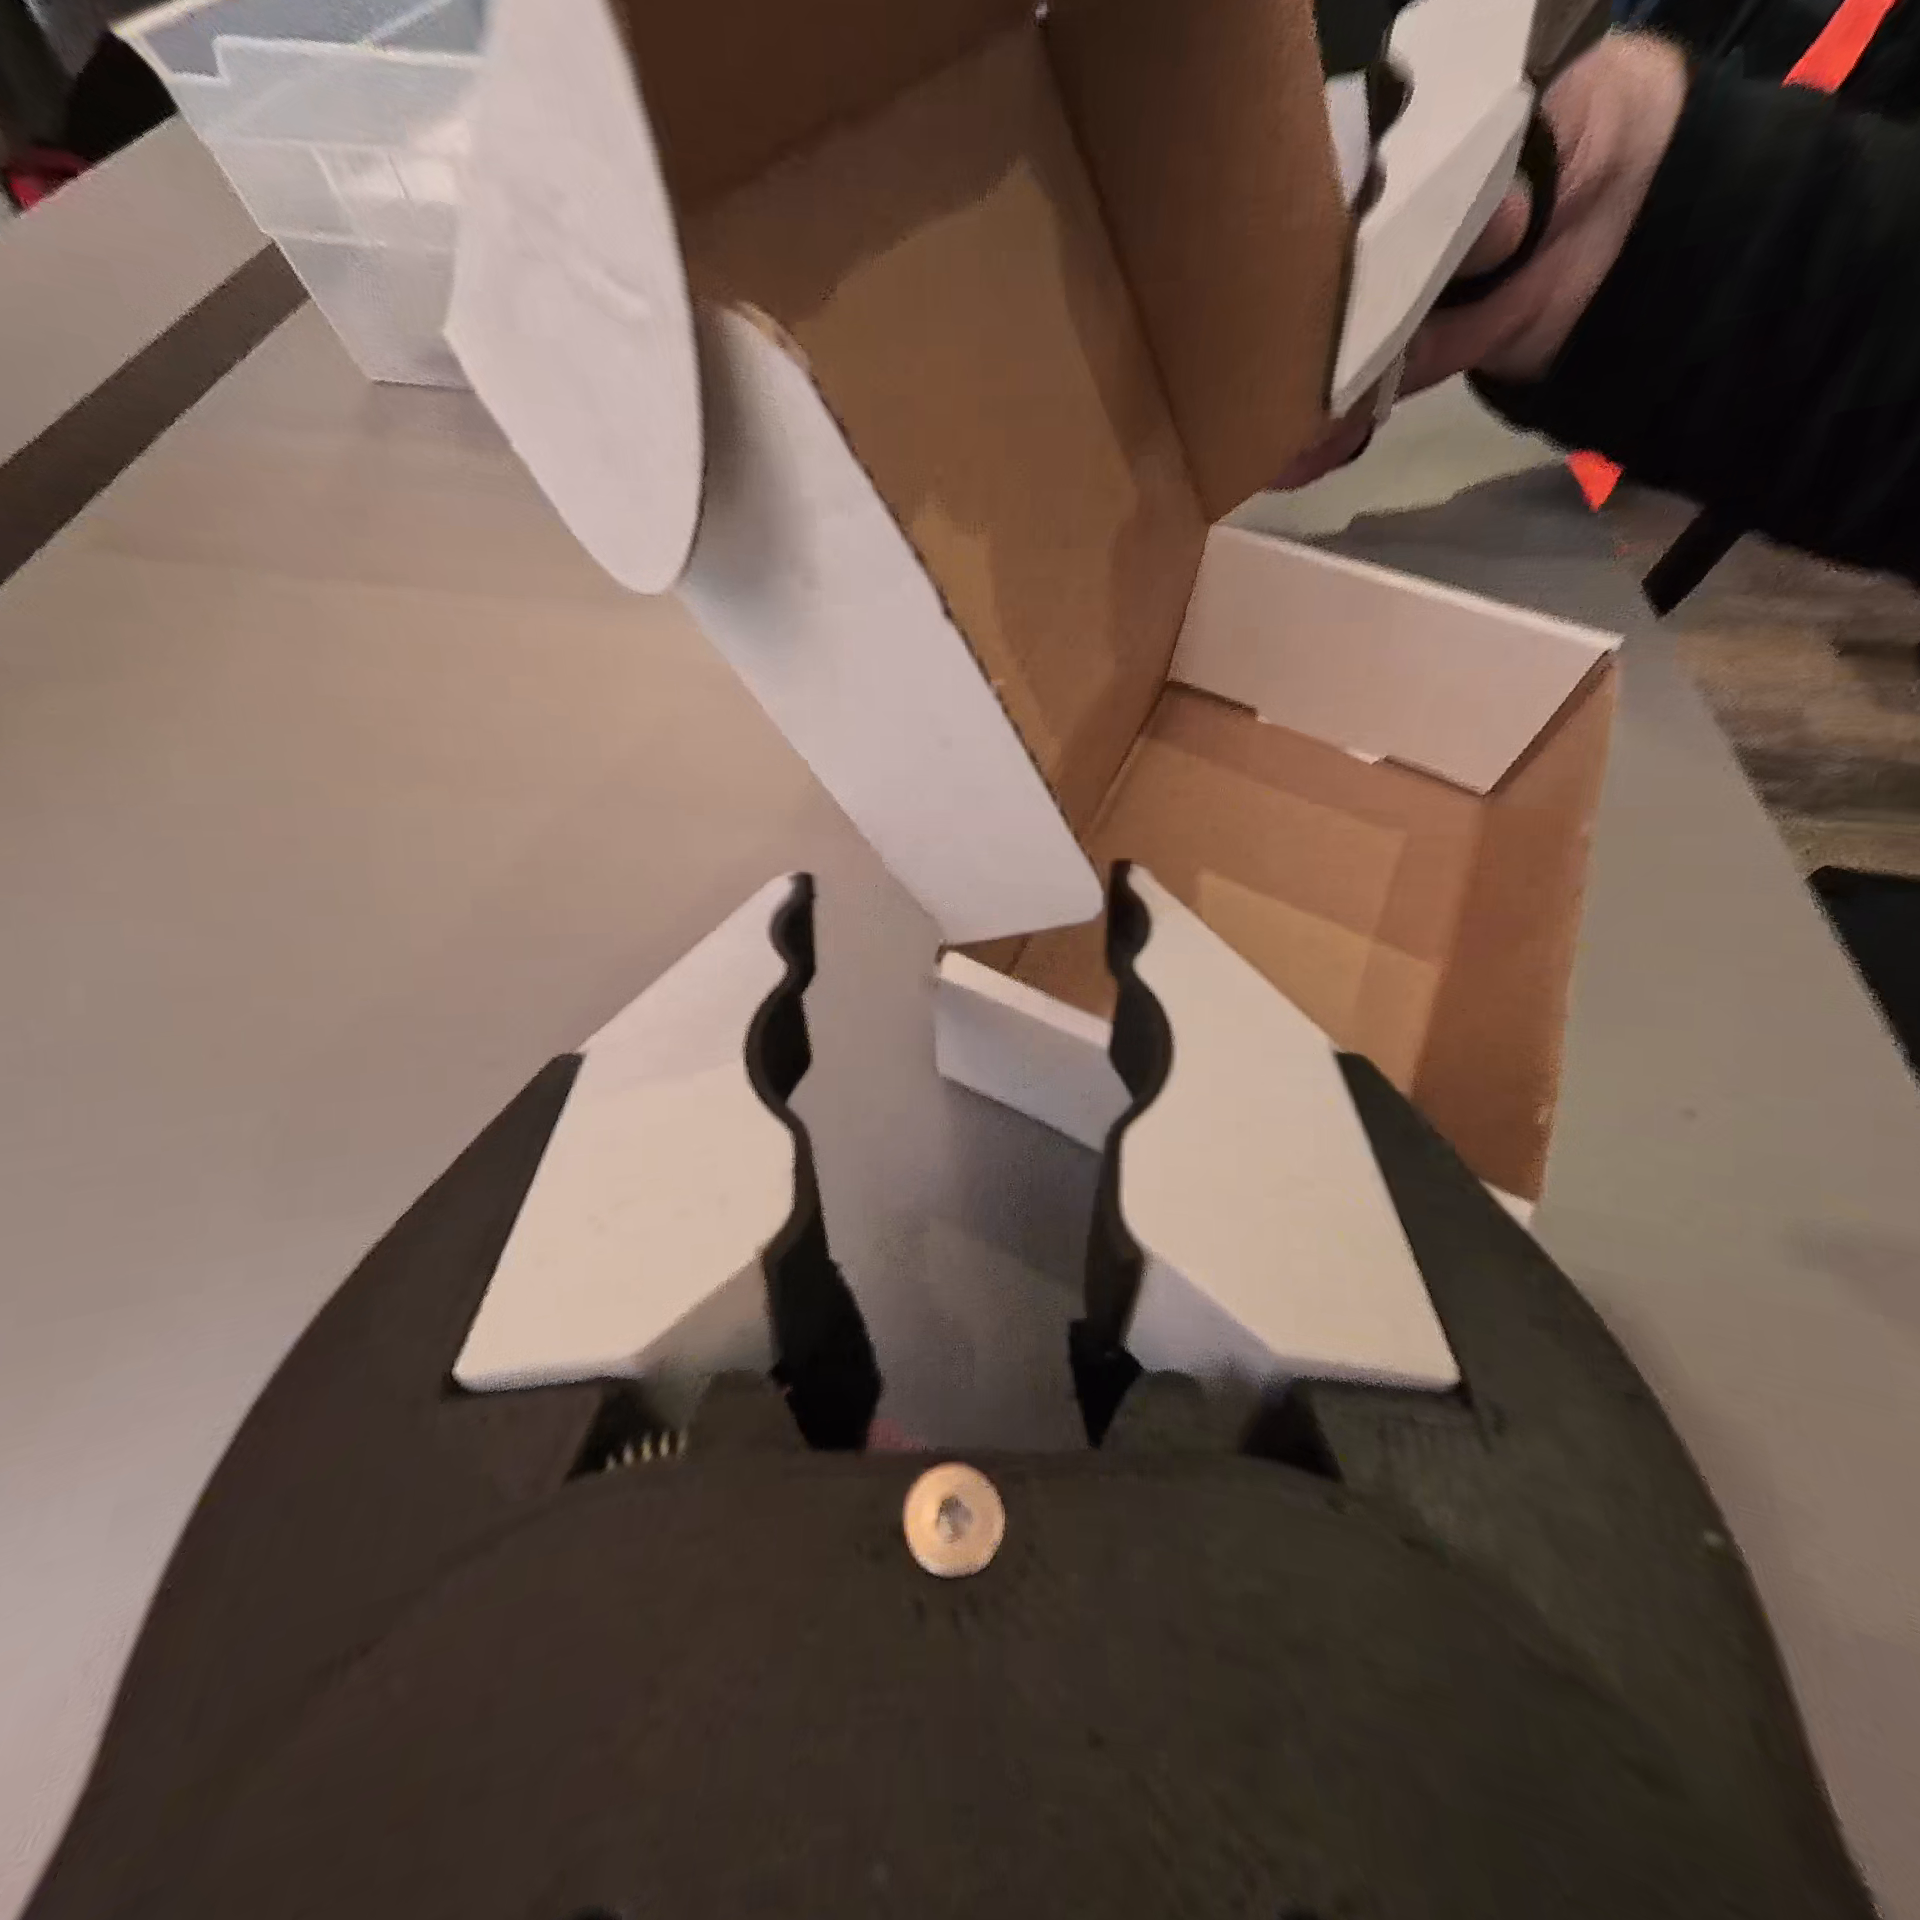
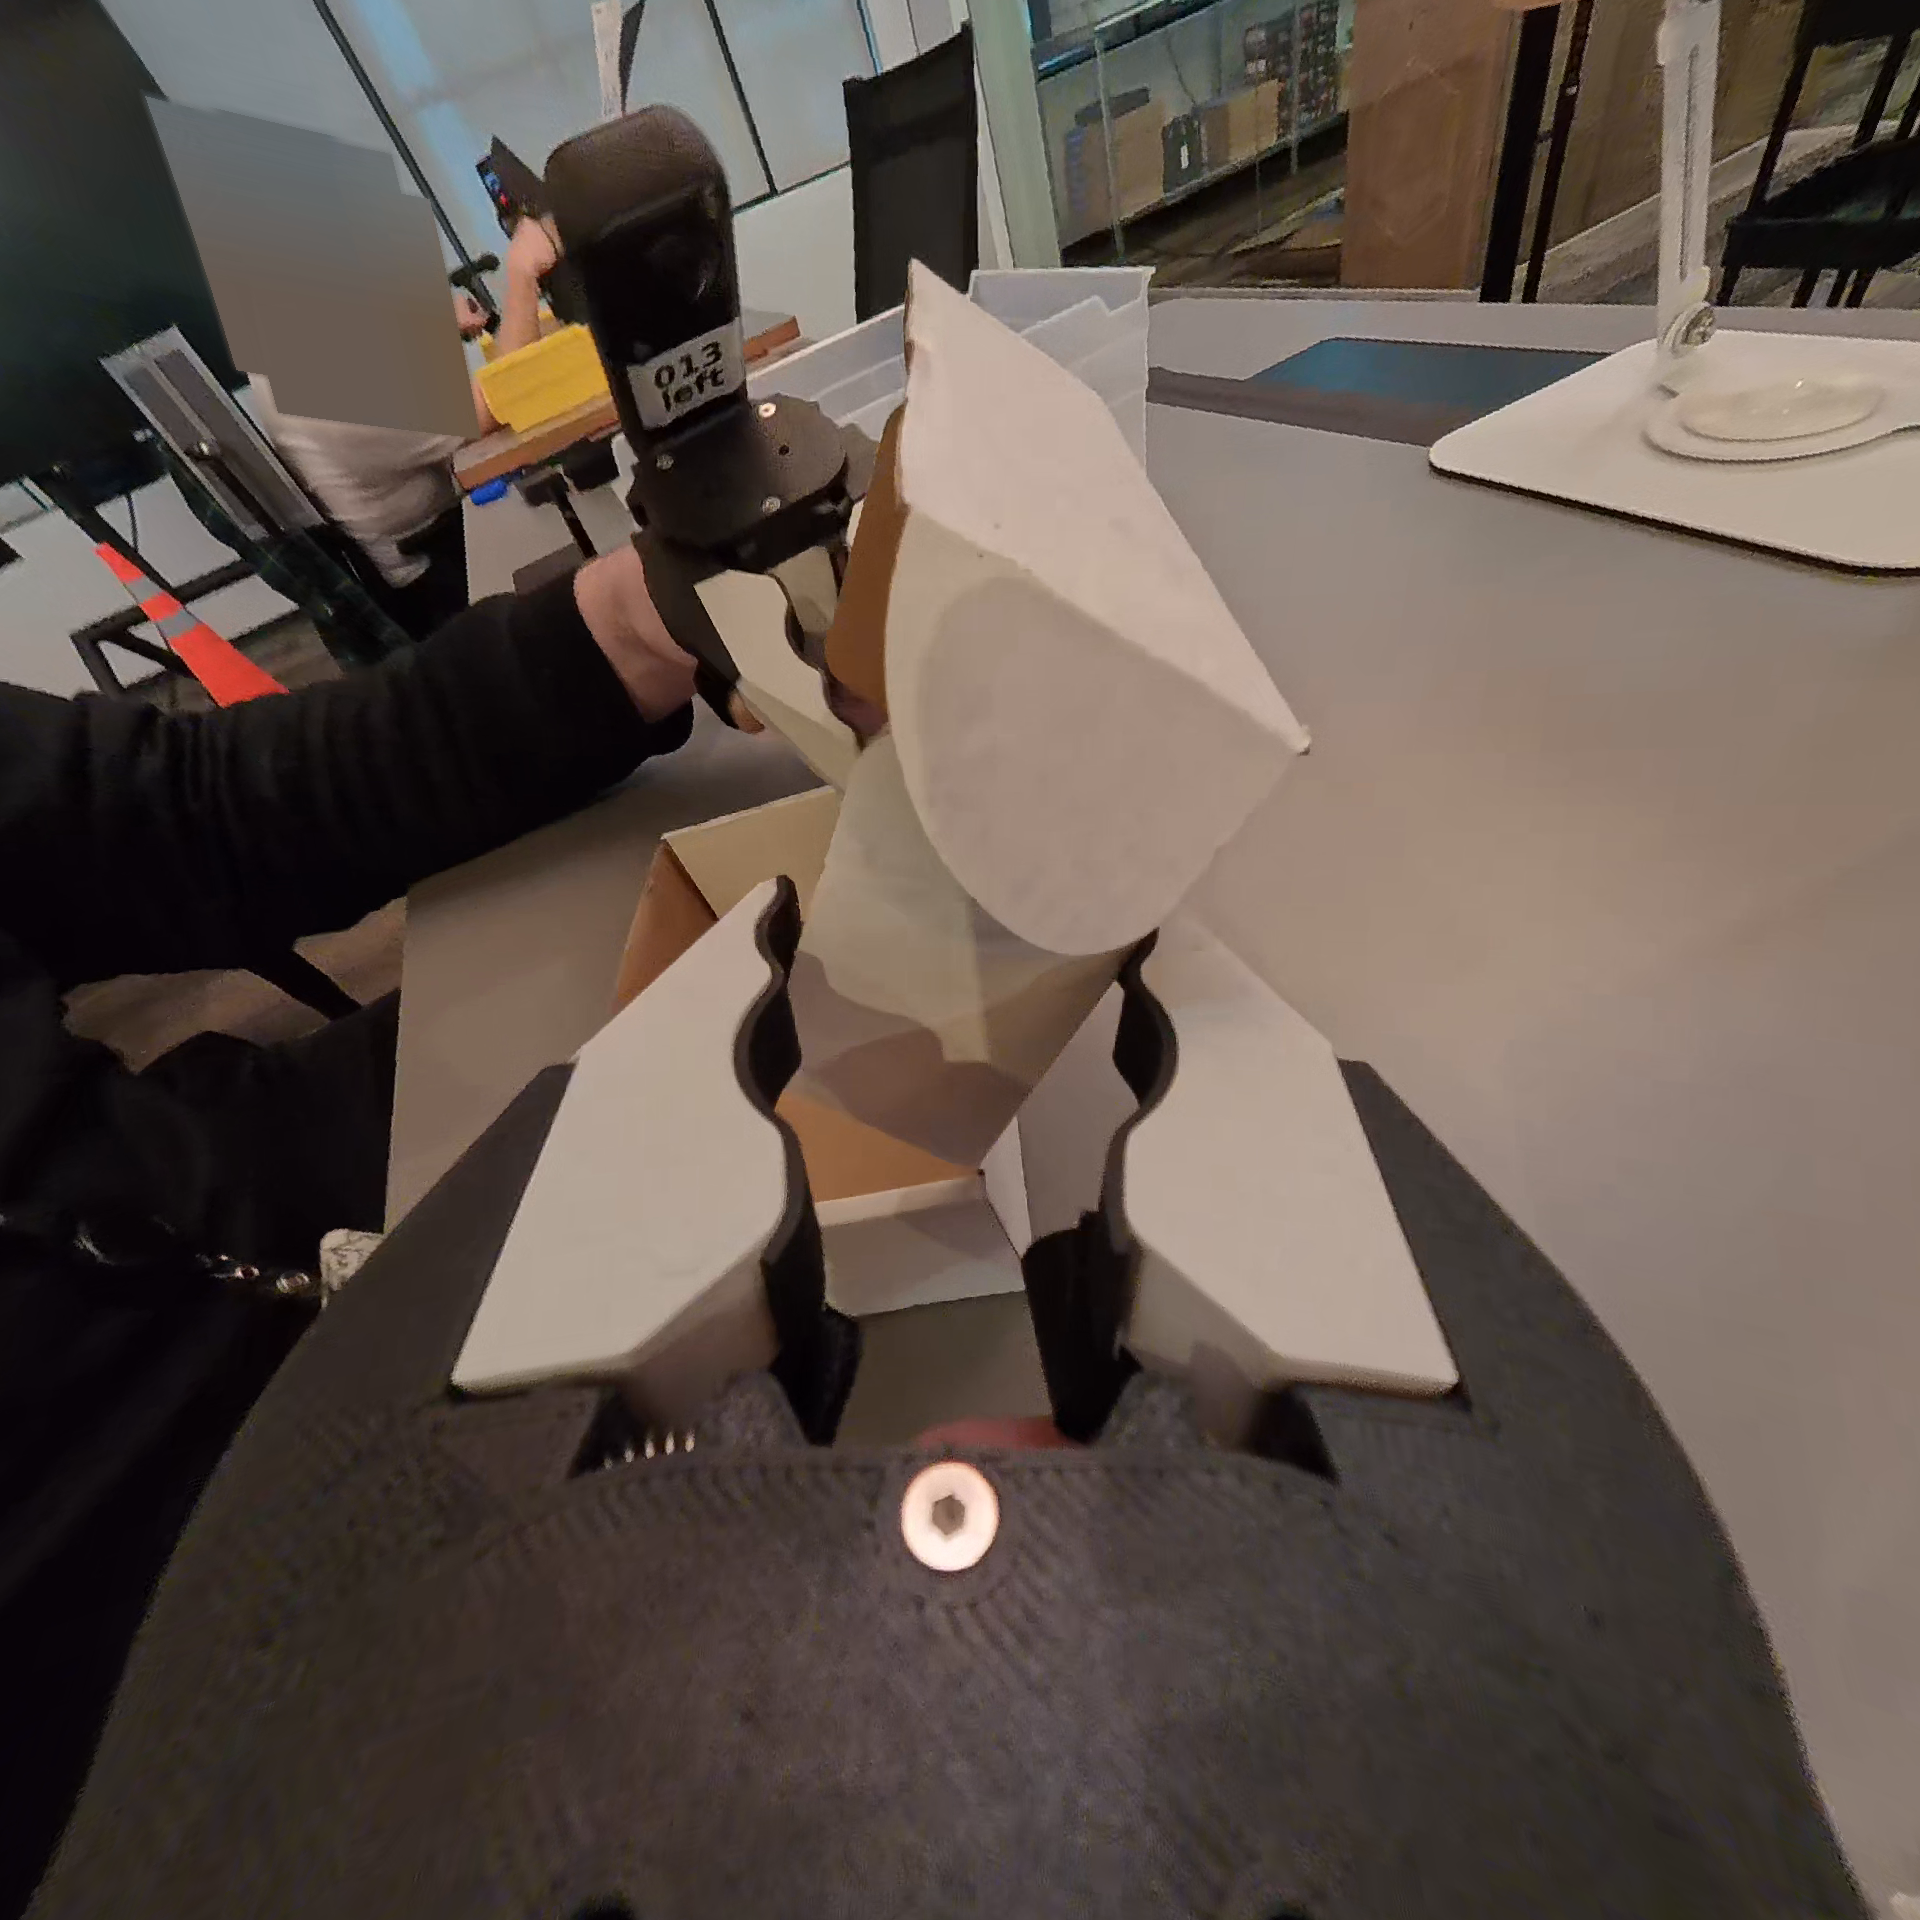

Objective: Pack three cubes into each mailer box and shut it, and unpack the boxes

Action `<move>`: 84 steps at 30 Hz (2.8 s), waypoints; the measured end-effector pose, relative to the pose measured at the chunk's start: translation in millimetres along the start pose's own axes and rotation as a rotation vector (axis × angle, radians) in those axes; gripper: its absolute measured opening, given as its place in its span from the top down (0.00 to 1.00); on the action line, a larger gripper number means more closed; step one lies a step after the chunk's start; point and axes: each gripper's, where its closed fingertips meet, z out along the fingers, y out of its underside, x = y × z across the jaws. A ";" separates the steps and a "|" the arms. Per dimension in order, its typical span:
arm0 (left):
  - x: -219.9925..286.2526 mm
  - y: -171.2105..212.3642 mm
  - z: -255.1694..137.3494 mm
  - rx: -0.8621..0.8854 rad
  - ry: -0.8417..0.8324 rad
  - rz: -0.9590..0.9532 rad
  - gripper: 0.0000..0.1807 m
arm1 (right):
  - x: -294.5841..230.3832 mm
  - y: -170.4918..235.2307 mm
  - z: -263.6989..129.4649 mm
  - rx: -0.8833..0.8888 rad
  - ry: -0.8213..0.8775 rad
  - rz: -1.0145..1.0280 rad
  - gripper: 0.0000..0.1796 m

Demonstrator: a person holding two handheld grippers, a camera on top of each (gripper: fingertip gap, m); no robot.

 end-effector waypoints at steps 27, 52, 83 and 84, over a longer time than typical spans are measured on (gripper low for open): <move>4.0 -44.1 -2.8 0.226 -0.099 -0.103 0.70 | -8.5 11.1 6.3 -0.169 0.331 -0.451 0.67; 22.9 -37.2 -56.8 0.016 -0.124 0.117 0.60 | -41.5 13.6 -11.4 -0.233 0.077 -0.474 0.62; 24.1 -30.1 -16.1 -0.170 -0.075 0.127 0.67 | -24.3 14.9 4.5 -0.323 0.158 -0.468 0.73; 24.8 -32.4 -15.3 -0.153 -0.081 0.094 0.66 | -24.4 15.4 4.6 -0.321 0.165 -0.470 0.73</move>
